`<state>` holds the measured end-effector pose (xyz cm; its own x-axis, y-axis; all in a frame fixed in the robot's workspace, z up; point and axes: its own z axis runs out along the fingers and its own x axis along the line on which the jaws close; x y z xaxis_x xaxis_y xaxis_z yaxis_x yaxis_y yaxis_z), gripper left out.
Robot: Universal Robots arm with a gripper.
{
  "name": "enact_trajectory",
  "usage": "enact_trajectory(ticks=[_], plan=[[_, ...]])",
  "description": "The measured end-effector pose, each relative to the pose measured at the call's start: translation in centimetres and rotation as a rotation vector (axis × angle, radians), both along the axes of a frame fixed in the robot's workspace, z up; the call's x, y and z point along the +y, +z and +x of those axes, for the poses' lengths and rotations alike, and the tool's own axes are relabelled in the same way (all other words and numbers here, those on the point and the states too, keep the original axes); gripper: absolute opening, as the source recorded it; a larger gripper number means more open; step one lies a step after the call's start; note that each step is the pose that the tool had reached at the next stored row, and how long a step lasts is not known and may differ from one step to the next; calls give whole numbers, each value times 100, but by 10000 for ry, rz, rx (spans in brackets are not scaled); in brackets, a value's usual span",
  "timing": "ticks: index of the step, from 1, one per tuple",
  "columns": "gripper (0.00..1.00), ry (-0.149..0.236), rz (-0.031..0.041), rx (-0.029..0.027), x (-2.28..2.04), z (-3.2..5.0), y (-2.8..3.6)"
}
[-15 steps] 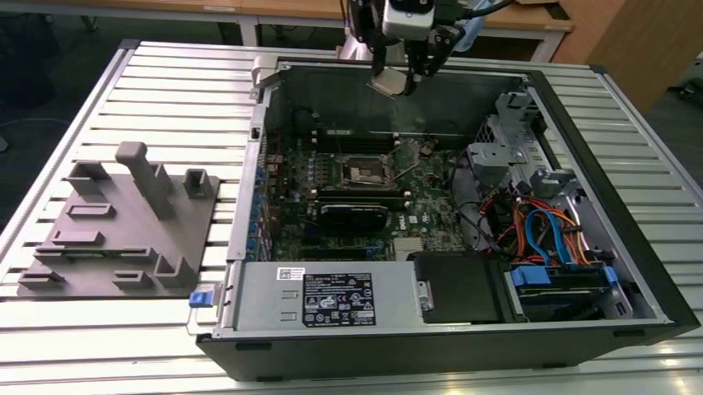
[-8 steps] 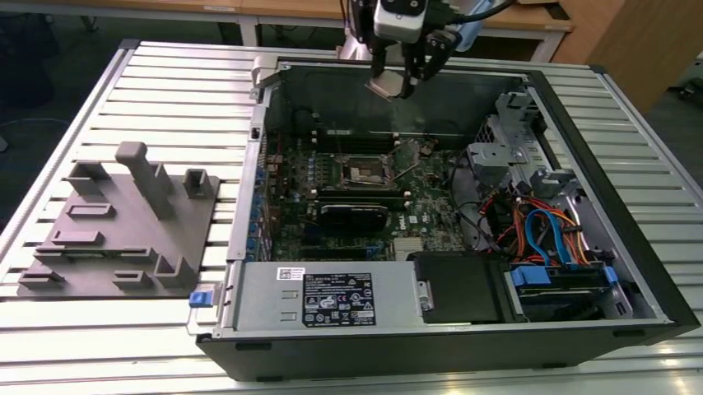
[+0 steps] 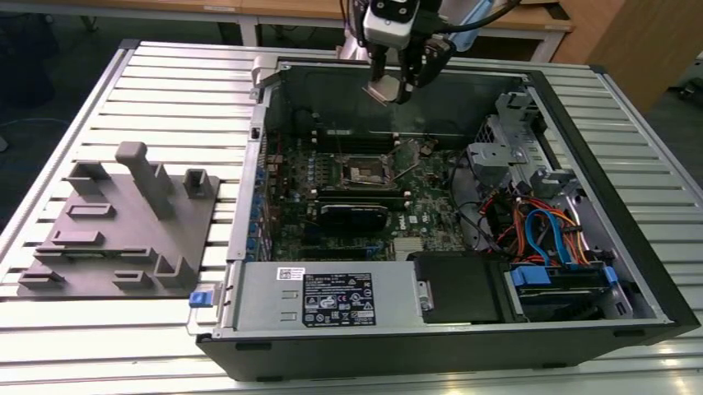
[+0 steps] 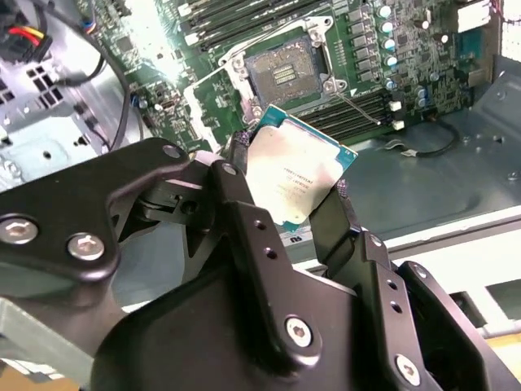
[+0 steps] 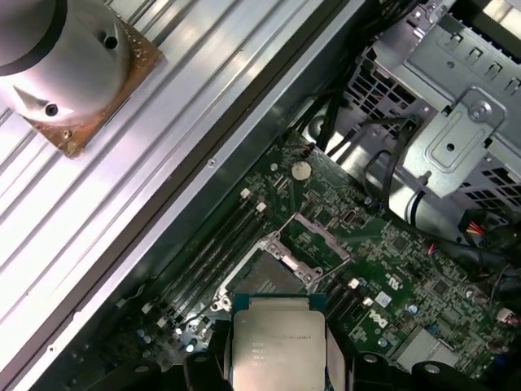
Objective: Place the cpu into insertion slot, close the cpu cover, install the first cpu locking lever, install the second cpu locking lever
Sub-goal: 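Place the cpu into insertion slot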
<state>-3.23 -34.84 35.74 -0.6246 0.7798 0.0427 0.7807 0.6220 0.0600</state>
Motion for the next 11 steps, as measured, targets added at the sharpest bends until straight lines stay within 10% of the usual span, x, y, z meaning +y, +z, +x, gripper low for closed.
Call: enact_trajectory(ticks=[11], plan=[[54,-849,-6,247,0,0,-80]])
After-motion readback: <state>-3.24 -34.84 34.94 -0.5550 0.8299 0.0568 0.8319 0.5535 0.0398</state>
